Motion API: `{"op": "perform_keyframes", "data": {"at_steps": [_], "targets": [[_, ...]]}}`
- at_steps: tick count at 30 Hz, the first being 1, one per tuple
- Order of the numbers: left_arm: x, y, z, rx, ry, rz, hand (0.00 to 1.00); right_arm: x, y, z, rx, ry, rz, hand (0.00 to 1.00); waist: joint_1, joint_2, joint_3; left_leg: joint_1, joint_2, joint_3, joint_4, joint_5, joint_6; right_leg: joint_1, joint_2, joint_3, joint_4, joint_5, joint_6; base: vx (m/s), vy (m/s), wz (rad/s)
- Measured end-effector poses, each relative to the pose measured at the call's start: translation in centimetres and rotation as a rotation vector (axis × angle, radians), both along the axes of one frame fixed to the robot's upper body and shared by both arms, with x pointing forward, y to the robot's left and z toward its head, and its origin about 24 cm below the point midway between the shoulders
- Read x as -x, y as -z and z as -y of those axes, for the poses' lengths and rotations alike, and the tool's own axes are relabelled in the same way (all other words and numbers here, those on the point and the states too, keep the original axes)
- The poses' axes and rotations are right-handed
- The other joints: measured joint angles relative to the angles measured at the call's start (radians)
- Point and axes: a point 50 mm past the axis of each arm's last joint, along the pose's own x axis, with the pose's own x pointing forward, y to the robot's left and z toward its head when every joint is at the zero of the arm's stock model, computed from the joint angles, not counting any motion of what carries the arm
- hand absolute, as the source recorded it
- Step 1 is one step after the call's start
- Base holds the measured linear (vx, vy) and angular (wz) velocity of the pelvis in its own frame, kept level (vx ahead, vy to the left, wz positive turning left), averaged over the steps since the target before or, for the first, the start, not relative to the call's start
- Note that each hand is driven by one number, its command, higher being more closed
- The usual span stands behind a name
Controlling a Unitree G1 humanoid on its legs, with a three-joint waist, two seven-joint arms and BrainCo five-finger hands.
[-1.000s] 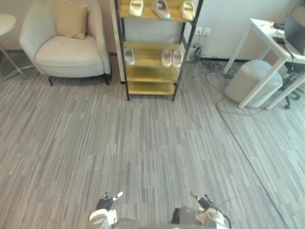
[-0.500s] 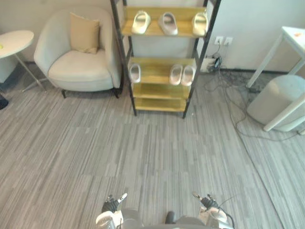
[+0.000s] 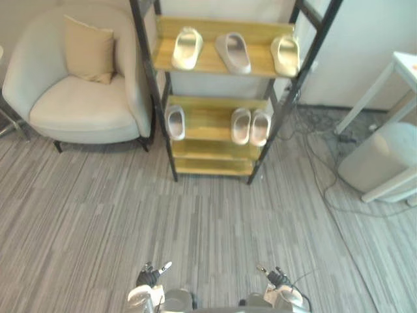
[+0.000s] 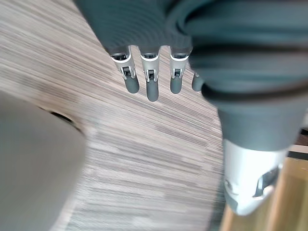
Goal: Organize the slippers on the shoe rack
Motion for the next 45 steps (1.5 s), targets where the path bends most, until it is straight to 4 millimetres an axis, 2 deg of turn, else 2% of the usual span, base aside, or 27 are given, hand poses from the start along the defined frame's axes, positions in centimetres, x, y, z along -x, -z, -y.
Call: {"op": "perform_keyframes", "data": {"at_steps": [3, 5, 6, 7, 9, 10, 11, 12, 14, 16, 19, 20, 21, 22, 24, 26, 28, 31, 32, 33, 34, 36, 37, 39, 40, 43, 45], "targets": [[-0.2, 0.0, 0.3, 0.011, 0.003, 0.004, 0.0, -0.3, -0.2, 0.2, 0.011, -0.009, 0.012, 0.0, -0.019, 0.002, 0.0, 0.08, 0.023, -0.036, -0.065, 0.0, 0.0, -0.067, 0.02, -0.053, -0.249, 0.019, -0.035, 0.42, -0.08, 0.45], [0.3, 0.2, 0.3, 0.011, 0.001, -0.01, 0.0, -0.5, -0.2, 0.6, 0.019, -0.011, 0.013, 0.0, -0.036, 0.0, 0.0, 0.125, 0.033, -0.075, -0.081, -0.015, -0.026, -0.082, 0.057, -0.014, -0.517, 0.169, -0.058, 0.46, -0.173, 0.57], [0.5, 0.2, 0.1, 0.008, -0.003, -0.014, 0.0, -0.2, -0.1, 0.7, 0.02, -0.01, 0.005, 0.0, -0.039, -0.006, -0.003, 0.139, 0.03, -0.096, -0.078, -0.03, -0.048, -0.078, 0.062, 0.011, -0.574, 0.259, -0.076, 0.59, -0.275, 0.57], [0.8, 0.5, 0.7, 0.026, -0.007, -0.031, 0.0, -0.2, -0.2, 1.3, 0.036, -0.01, 0.003, 0.0, -0.045, 0.019, -0.009, 0.172, 0.054, -0.13, -0.072, -0.046, -0.06, -0.065, 0.082, 0.011, -0.534, 0.301, -0.093, 0.5, -0.237, 0.39], [1.4, 0.7, 1.6, 0.057, -0.03, -0.039, 0.0, 0.0, -0.2, 2.0, 0.053, -0.01, -0.006, 0.0, -0.041, 0.059, -0.025, 0.138, 0.09, -0.156, 0.023, -0.045, -0.063, -0.045, 0.105, -0.021, -0.527, 0.246, -0.106, 0.49, -0.234, 0.23], [1.5, 0.7, 1.7, 0.065, -0.054, -0.038, 0.0, -0.1, -0.3, 2.2, 0.062, -0.015, -0.001, 0.0, -0.043, 0.078, -0.024, 0.077, 0.108, -0.159, 0.171, -0.037, -0.077, -0.015, 0.13, -0.028, -0.543, 0.224, -0.118, 0.57, -0.293, 0.09], [1.3, 0.6, 1.4, 0.064, -0.076, -0.029, 0.0, -0.3, -0.3, 2.2, 0.065, -0.022, 0.003, 0.0, -0.044, 0.086, -0.018, 0.01, 0.127, -0.155, 0.332, -0.002, -0.123, 0.019, 0.149, -0.028, -0.565, 0.21, -0.125, 0.46, -0.223, -0.03], [1.6, 0.7, 1.2, 0.064, -0.088, -0.035, 0.0, -0.4, -0.4, 2.1, 0.068, -0.029, 0.007, 0.0, -0.04, 0.086, -0.003, -0.056, 0.157, -0.154, 0.499, 0.039, -0.145, 0.07, 0.164, -0.023, -0.597, 0.201, -0.137, 0.42, -0.157, -0.21], [1.5, 0.5, 0.9, 0.053, -0.089, -0.019, 0.0, -0.3, -0.2, 1.6, 0.056, -0.029, 0.0, 0.0, -0.035, 0.088, 0.009, -0.151, 0.209, -0.099, 0.707, -0.02, -0.148, 0.192, 0.193, -0.01, -0.654, 0.18, -0.154, 0.45, -0.11, -0.28], [1.3, 0.3, 0.5, 0.038, -0.077, -0.005, 0.0, 0.0, 0.0, 1.2, 0.042, -0.023, -0.012, 0.0, -0.03, 0.065, 0.013, -0.207, 0.213, -0.043, 0.665, -0.064, -0.144, 0.263, 0.188, 0.012, -0.7, 0.18, -0.153, 0.37, -0.069, -0.31], [1.0, 0.2, 0.6, 0.039, -0.069, 0.004, 0.0, 0.2, 0.1, 1.0, 0.035, -0.018, -0.016, 0.0, -0.025, 0.066, 0.012, -0.279, 0.186, -0.022, 0.37, -0.081, -0.136, 0.326, 0.165, 0.033, -0.756, 0.179, -0.129, 0.34, 0.091, -0.36], [0.9, 0.2, 0.7, 0.037, -0.054, 0.004, 0.0, 0.3, 0.1, 1.1, 0.036, -0.009, -0.017, 0.0, -0.025, 0.068, 0.012, -0.285, 0.161, -0.04, 0.201, -0.02, -0.132, 0.339, 0.149, 0.04, -0.761, 0.169, -0.105, 0.29, 0.183, -0.18], [0.9, 0.3, 0.9, 0.039, -0.043, -0.001, 0.0, 0.5, 0.1, 1.3, 0.038, -0.002, -0.024, 0.0, -0.021, 0.07, 0.011, -0.277, 0.141, -0.061, 0.122, 0.112, -0.13, 0.355, 0.14, 0.047, -0.764, 0.155, -0.081, 0.3, 0.214, -0.1], [0.9, 0.3, 0.7, 0.032, -0.039, -0.004, 0.0, 0.7, 0.2, 1.3, 0.037, -0.001, -0.033, 0.0, -0.017, 0.059, 0.004, -0.257, 0.116, -0.056, 0.097, 0.121, -0.12, 0.36, 0.126, 0.056, -0.771, 0.151, -0.066, 0.22, 0.164, 0.06], [1.0, 0.2, -0.4, 0.003, -0.021, -0.013, 0.0, 1.1, 0.5, 0.3, 0.007, -0.003, -0.052, 0.0, -0.017, 0.0, -0.02, -0.238, 0.065, -0.036, 0.041, 0.131, -0.098, 0.358, 0.072, 0.05, -0.774, 0.142, -0.038, 0.3, 0.179, 0.14], [0.8, 0.1, -0.7, -0.004, -0.022, -0.008, 0.0, 1.2, 0.6, -0.4, -0.011, -0.004, -0.057, 0.0, -0.005, -0.015, -0.014, -0.221, 0.05, -0.023, 0.044, 0.124, -0.087, 0.371, 0.051, 0.05, -0.773, 0.16, -0.016, 0.26, 0.165, -0.04], [0.8, 0.1, -0.6, 0.0, -0.017, -0.008, 0.0, 1.2, 0.7, -0.5, -0.015, -0.008, -0.058, 0.0, -0.002, -0.015, -0.014, -0.182, 0.037, -0.01, 0.031, 0.107, -0.064, 0.387, 0.036, 0.052, -0.755, 0.166, -0.007, 0.14, 0.134, -0.15], [1.2, 0.4, 0.1, 0.02, 0.005, -0.03, 0.0, 1.0, 0.5, 0.1, 0.004, -0.018, -0.051, 0.0, 0.0, 0.01, -0.02, -0.115, 0.026, -0.002, -0.041, 0.089, -0.045, 0.296, 0.011, 0.067, -0.532, 0.155, 0.01, 0.04, 0.137, -0.22], [1.3, 0.5, 0.1, 0.016, 0.027, -0.041, 0.0, 0.9, 0.5, 0.3, 0.01, -0.021, -0.046, 0.0, -0.003, 0.012, -0.021, -0.095, 0.016, -0.003, -0.059, 0.09, -0.037, 0.236, -0.01, 0.072, -0.398, 0.149, 0.014, 0.02, 0.155, 0.0], [1.3, 0.5, 0.0, 0.013, 0.032, -0.043, 0.0, 0.9, 0.5, 0.3, 0.01, -0.022, -0.046, 0.0, -0.006, 0.014, -0.019, -0.087, 0.009, -0.003, -0.065, 0.092, -0.032, 0.213, -0.02, 0.074, -0.359, 0.148, 0.016, 0.06, 0.131, 0.19], [1.5, 0.6, -0.3, 0.005, 0.036, -0.051, 0.0, 1.3, 0.6, 0.3, 0.008, -0.026, -0.057, 0.0, -0.012, 0.0, -0.029, -0.066, -0.006, -0.006, -0.079, 0.091, -0.025, 0.199, -0.043, 0.071, -0.3, 0.125, 0.018, 0.1, 0.09, 0.24], [1.6, 0.6, -0.4, 0.002, 0.035, -0.053, 0.0, 1.5, 0.7, 0.2, 0.006, -0.035, -0.066, 0.0, -0.012, -0.007, -0.034, -0.051, -0.011, -0.013, -0.087, 0.089, -0.023, 0.2, -0.04, 0.068, -0.332, 0.088, 0.016, 0.12, 0.049, 0.2], [1.6, 0.6, -0.4, 0.001, 0.038, -0.056, 0.0, 1.4, 0.7, 0.2, 0.007, -0.038, -0.068, 0.0, -0.015, -0.005, -0.036, -0.05, -0.009, -0.023, -0.09, 0.093, -0.025, 0.202, -0.019, 0.066, -0.427, 0.076, 0.009, 0.12, -0.002, 0.22], [1.6, 0.5, -0.7, -0.01, 0.052, -0.059, 0.0, 1.6, 0.9, 0.1, 0.002, -0.038, -0.081, 0.0, -0.019, -0.019, -0.042, -0.06, -0.022, -0.036, -0.082, 0.093, -0.026, 0.21, -0.003, 0.066, -0.573, 0.14, -0.024, 0.13, -0.056, 0.28], [1.7, 0.6, -0.7, -0.012, 0.059, -0.069, 0.0, 2.0, 1.0, 0.5, 0.008, -0.034, -0.096, 0.0, -0.021, -0.028, -0.053, -0.058, -0.037, -0.062, -0.082, 0.093, -0.028, 0.237, -0.005, 0.056, -0.631, 0.144, -0.009, 0.13, -0.097, 0.26], [1.9, 0.8, -0.3, -0.006, 0.068, -0.081, 0.0, 2.4, 1.1, 1.3, 0.02, -0.021, -0.117, 0.0, -0.024, -0.005, -0.063, -0.043, -0.033, -0.076, -0.117, 0.104, -0.044, 0.282, 0.01, 0.047, -0.714, 0.152, -0.002, 0.09, -0.085, 0.12], [2.2, 0.9, -0.2, -0.006, 0.076, -0.095, 0.0, 2.7, 1.2, 1.6, 0.025, -0.02, -0.132, 0.0, -0.024, -0.005, -0.066, -0.028, -0.031, -0.082, -0.143, 0.114, -0.051, 0.299, 0.022, 0.043, -0.742, 0.161, -0.007, 0.06, -0.065, 0.04]]}}
